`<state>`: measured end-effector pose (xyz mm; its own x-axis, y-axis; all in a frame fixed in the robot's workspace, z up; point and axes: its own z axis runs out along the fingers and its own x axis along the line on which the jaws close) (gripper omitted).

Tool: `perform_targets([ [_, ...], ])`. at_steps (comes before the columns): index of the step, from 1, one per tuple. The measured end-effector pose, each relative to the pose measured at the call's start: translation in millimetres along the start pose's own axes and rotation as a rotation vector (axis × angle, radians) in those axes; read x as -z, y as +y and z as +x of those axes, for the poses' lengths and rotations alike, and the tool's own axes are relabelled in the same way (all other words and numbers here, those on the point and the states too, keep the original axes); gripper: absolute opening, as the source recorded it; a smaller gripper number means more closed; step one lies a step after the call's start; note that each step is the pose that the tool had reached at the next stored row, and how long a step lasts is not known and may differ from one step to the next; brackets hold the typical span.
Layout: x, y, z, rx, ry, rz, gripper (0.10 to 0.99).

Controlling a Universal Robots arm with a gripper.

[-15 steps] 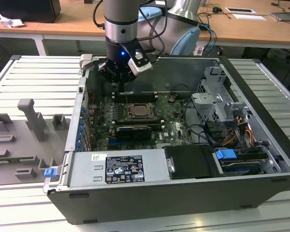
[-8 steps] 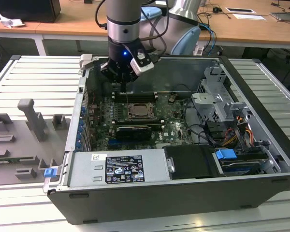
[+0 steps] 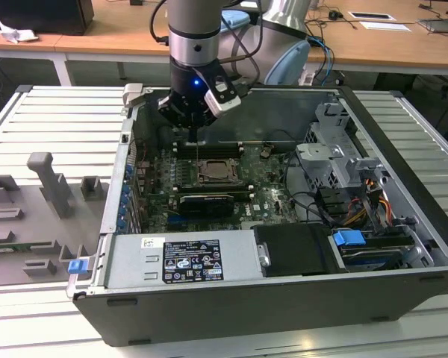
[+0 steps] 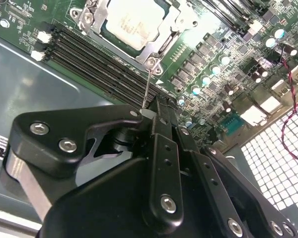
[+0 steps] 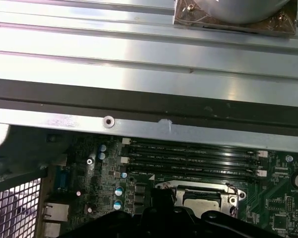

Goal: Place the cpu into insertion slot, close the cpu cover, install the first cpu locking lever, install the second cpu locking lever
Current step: 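Install the first cpu locking lever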

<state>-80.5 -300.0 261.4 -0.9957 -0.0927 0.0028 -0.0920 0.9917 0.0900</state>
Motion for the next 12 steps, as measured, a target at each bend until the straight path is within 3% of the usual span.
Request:
perform_targets([
  [12, 0.1, -0.7, -8.1, 0.000, 0.0000, 0.000, 0.106],
])
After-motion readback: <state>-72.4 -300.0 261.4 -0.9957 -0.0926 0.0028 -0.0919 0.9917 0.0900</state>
